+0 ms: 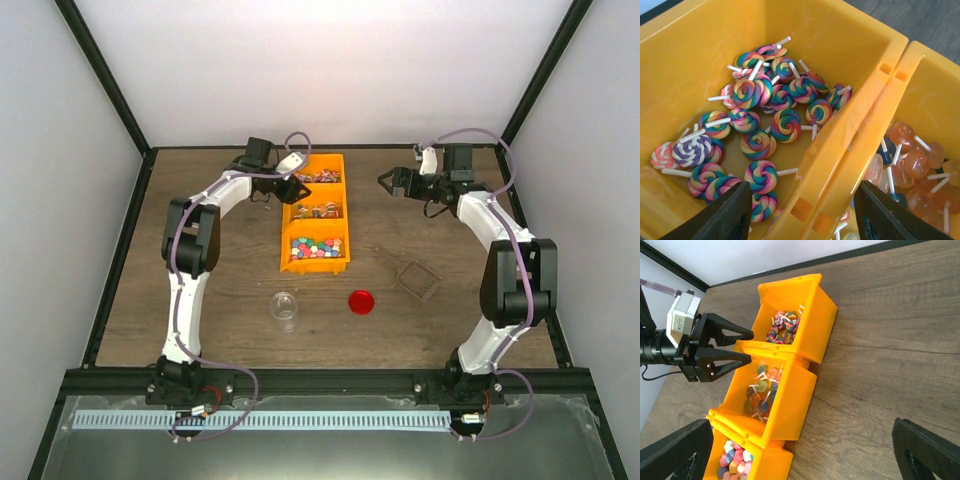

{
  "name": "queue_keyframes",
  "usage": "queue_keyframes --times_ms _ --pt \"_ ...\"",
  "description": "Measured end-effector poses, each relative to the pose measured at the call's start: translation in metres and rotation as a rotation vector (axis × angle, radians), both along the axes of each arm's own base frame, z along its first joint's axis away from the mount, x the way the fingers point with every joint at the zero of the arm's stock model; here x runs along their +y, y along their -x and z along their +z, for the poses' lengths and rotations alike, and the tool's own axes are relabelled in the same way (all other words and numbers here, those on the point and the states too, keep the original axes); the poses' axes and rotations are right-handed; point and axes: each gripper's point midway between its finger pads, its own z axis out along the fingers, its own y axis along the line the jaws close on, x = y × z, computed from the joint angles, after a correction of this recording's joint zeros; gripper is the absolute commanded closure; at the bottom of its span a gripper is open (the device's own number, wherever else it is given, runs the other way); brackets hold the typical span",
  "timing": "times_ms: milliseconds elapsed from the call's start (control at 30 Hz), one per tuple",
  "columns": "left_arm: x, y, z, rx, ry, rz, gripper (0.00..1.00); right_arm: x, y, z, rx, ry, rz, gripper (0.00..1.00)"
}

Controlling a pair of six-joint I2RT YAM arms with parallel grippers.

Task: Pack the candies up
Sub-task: Adjust the storage box at the center of the board.

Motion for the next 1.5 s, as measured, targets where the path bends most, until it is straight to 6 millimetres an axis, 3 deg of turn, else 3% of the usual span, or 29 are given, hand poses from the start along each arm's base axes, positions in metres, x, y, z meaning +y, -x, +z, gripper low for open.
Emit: queue_keyframes --times_ms 300,533,1000,1300,1500 --pt "-0.001 -0.002 0.000 -0.012 0.001 -0.005 0.62 0.001 0.003 -0.010 0.037 0.002 0.010 0.00" --pt "-0.003 -0.003 -0.001 -0.026 -0.009 0.024 0.64 0.003 0.005 -0.009 0.038 -0.009 0.022 0.00" --pt "0.012 0.035 -0.001 0.019 -0.032 0.203 0.68 0.007 0.009 -0.003 0.062 -0.072 0.013 0.00" --pt "0.021 0.037 -0.002 0.060 -0.022 0.326 0.71 0.006 0.023 0.030 0.011 -0.099 -0.015 0.00" --pt "0.024 0.053 -0.002 0.076 -0.036 0.406 0.71 0.004 0.044 0.050 -0.036 -0.096 -0.029 0.00"
